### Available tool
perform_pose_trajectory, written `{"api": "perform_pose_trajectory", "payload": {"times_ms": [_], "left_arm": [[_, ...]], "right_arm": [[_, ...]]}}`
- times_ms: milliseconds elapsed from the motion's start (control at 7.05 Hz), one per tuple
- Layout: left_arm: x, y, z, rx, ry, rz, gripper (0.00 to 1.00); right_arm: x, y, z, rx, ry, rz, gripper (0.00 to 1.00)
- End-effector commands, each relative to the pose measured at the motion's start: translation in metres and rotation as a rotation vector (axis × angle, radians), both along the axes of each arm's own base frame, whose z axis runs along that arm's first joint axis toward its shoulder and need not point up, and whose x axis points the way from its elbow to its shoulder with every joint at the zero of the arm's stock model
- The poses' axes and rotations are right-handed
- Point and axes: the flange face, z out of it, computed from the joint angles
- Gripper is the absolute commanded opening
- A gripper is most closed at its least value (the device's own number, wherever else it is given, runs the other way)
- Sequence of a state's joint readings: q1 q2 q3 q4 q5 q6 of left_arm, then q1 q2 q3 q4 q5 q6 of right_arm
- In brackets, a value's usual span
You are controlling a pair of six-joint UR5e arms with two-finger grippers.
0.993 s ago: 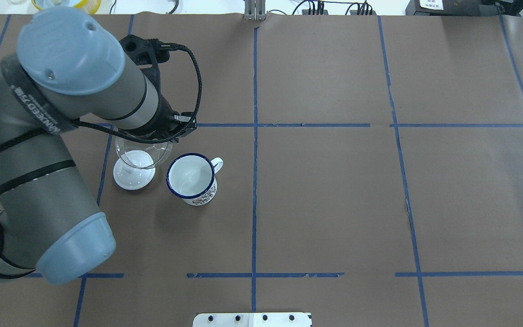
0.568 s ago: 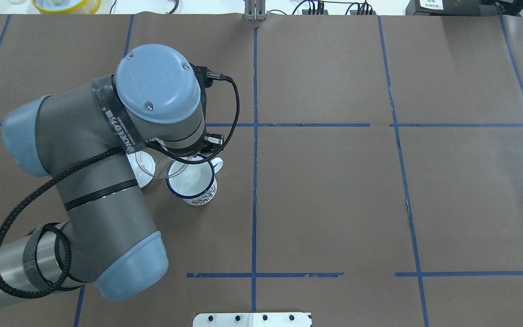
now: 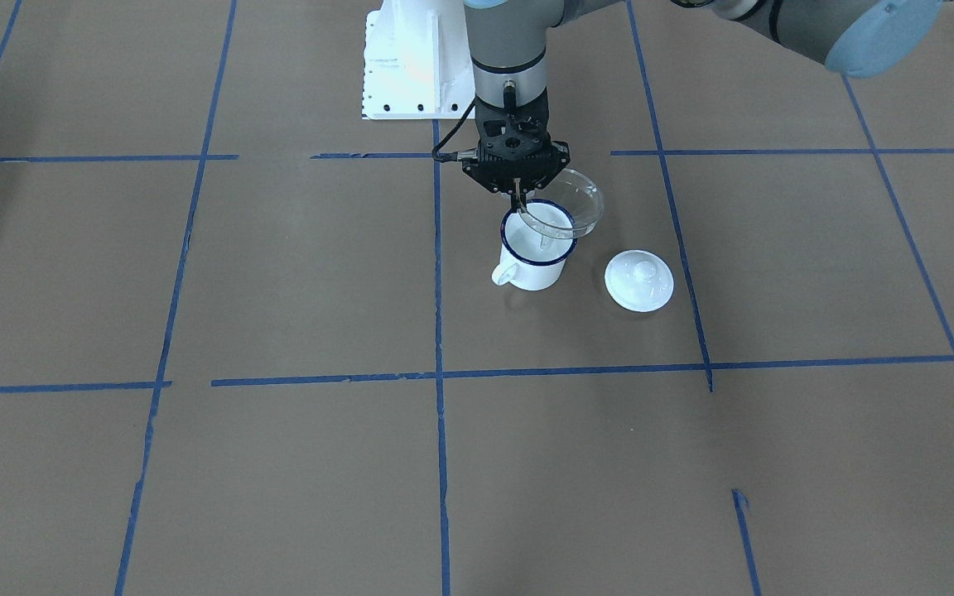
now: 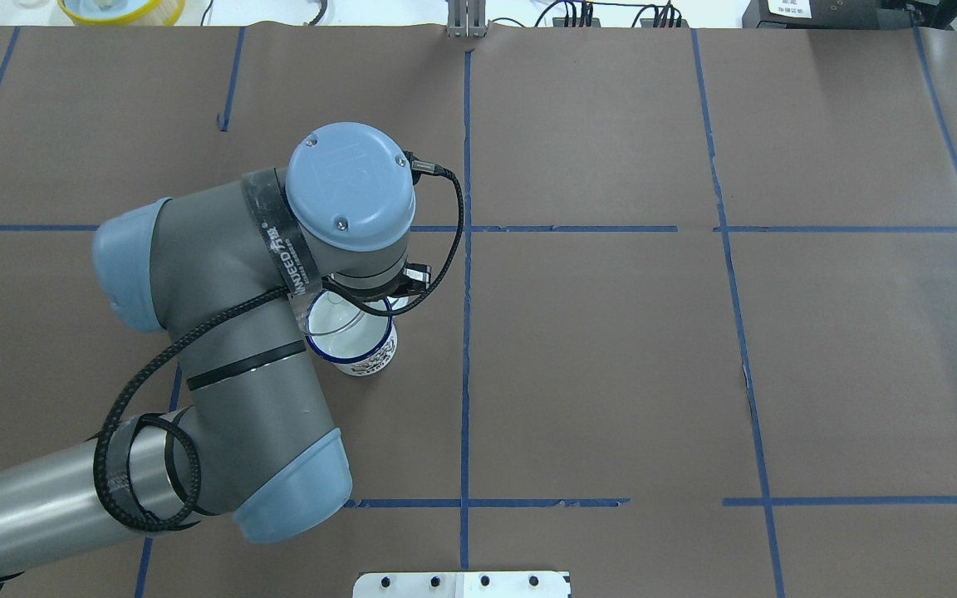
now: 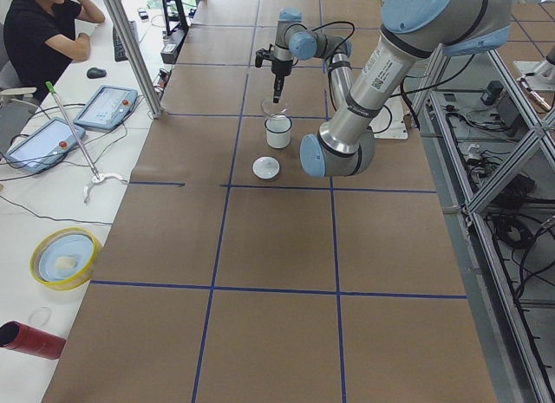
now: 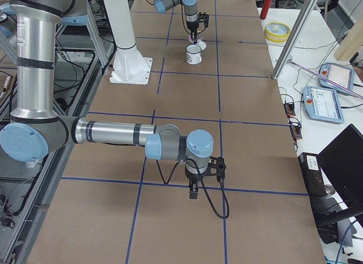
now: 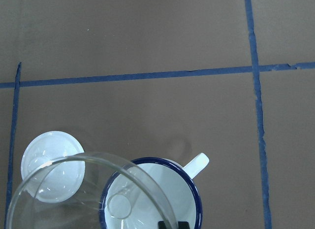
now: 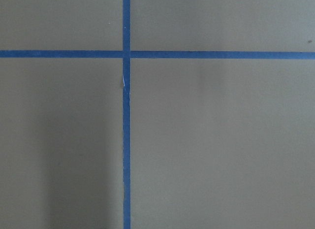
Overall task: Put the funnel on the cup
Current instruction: 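Lower the funnel spout into the mug and open the left gripper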
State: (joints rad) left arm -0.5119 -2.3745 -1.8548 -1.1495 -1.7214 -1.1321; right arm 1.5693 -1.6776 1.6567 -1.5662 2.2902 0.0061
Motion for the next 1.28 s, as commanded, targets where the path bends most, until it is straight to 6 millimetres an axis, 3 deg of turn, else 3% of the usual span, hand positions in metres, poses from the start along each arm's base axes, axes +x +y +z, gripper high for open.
{"api": "perform_pose_trajectory", "payload": {"times_ms": [0,142,284,568,709,993,1135], "left_arm": [[0.015,0.012,0.004,0.0,-0.003,0.028,0.0],[0.017,0.013,0.007,-0.005,-0.007,0.031,0.19],[0.021,0.011,0.012,0.002,0.003,0.03,0.99],[0.017,0.011,0.03,0.019,0.039,0.026,1.0],[0.015,0.011,0.028,0.021,0.046,0.022,1.0],[-0.019,0.009,0.016,0.061,0.115,-0.007,1.0],[-0.036,-0.004,0.013,0.1,0.181,-0.037,1.0]], "right_arm": [[0.0,0.0,0.0,-0.001,0.0,0.0,1.0],[0.0,0.0,0.0,-0.001,0.0,0.0,1.0],[0.0,0.0,0.0,-0.001,0.0,0.0,1.0],[0.0,0.0,0.0,-0.001,0.0,0.0,1.0],[0.0,0.0,0.0,-0.001,0.0,0.0,1.0],[0.0,0.0,0.0,-0.001,0.0,0.0,1.0],[0.0,0.0,0.0,0.001,0.0,0.0,1.0]]}}
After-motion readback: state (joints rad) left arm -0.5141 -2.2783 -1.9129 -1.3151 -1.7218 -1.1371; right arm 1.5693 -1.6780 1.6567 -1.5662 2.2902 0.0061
